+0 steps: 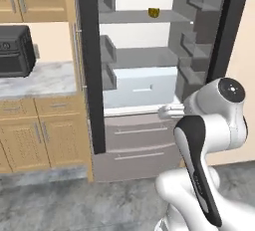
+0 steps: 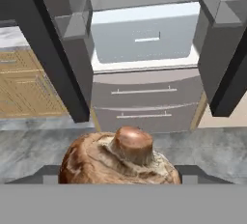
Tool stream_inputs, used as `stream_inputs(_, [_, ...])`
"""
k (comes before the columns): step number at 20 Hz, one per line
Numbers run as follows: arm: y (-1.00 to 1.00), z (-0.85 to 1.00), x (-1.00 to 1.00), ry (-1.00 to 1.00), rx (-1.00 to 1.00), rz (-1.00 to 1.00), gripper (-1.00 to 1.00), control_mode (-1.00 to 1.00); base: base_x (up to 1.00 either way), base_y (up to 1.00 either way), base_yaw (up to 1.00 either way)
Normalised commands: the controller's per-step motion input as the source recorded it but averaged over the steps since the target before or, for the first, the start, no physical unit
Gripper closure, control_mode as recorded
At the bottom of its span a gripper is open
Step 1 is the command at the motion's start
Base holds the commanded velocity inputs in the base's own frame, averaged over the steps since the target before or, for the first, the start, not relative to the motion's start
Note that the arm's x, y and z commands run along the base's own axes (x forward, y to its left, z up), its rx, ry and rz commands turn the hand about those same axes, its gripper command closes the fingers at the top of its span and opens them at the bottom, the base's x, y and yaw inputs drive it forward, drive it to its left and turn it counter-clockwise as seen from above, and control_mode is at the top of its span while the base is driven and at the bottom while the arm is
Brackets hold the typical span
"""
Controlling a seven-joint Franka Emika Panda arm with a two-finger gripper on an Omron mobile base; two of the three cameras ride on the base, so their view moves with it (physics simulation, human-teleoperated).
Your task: Take the cheese, fish, and mushroom from the fridge and place them on the plate on the dining counter to create an appetizer plate.
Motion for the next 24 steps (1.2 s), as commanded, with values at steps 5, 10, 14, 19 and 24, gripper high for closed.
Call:
stream_inputs(5, [0.0,0.0,0.0,0.0,0.0,0.0,1.0,1.0,-0.8,0.02,0.55])
stream_inputs(10, [0.0,0.0,0.0,0.0,0.0,0.0,1.0,1.0,-0.26,0.4,0.61])
stream_inputs(14, [0.0,0.0,0.0,0.0,0.0,0.0,1.0,1.0,0.09,0.59,0.64])
stream_inputs(19, [0.0,0.0,0.0,0.0,0.0,0.0,1.0,1.0,0.69,0.62,0.59])
stream_inputs(24, [0.0,0.0,0.0,0.0,0.0,0.0,1.0,1.0,0.95,0.64,0.54])
